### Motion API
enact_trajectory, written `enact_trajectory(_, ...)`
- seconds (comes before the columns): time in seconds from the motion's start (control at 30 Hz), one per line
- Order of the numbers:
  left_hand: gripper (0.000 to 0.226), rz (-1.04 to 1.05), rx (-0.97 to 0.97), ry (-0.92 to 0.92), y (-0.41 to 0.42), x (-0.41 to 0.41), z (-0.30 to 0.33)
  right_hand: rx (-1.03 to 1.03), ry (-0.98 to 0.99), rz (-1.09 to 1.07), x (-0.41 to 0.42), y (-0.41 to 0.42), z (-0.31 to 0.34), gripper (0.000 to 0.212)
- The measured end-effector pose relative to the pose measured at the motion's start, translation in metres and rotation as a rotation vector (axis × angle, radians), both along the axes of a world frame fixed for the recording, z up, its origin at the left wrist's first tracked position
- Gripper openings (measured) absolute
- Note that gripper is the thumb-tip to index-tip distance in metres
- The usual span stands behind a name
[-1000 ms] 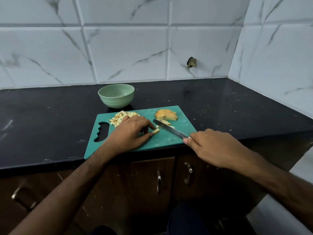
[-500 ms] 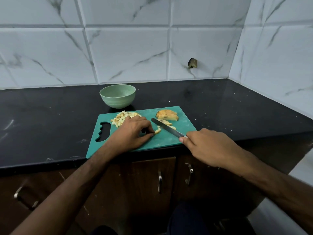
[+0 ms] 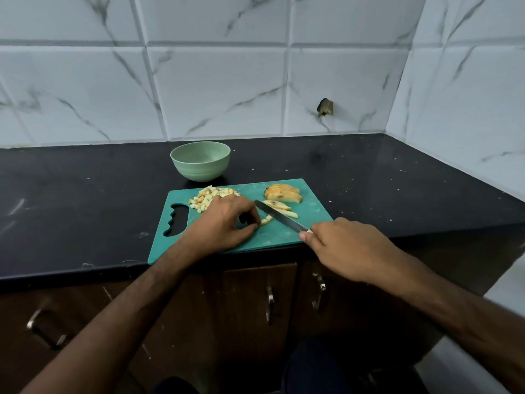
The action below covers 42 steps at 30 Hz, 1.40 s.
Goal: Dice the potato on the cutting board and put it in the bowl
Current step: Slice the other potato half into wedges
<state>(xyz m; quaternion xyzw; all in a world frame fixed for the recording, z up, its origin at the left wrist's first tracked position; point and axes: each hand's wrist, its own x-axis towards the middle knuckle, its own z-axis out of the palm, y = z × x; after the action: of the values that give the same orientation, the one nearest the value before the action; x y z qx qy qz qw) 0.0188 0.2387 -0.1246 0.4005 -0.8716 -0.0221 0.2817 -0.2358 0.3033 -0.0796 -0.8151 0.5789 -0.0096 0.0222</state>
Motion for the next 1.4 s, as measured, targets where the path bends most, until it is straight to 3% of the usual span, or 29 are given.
enact_trajectory(0.3, 0.028, 0.006, 0.027, 0.104, 0.007, -0.004, 0.004, 0.001, 0.021, 0.023, 0.011, 0.002, -0.015, 0.041)
enact_trajectory(0.73, 0.028, 0.021, 0.034, 0.115, 0.007, -0.004, 0.004, -0.087, 0.069, 0.038, 0.011, 0.013, -0.021, 0.042)
enact_trajectory(1.4, 0.029, 0.046, 0.003, 0.096, 0.003, -0.001, -0.003, 0.087, -0.061, 0.017, 0.02, -0.007, -0.01, 0.044)
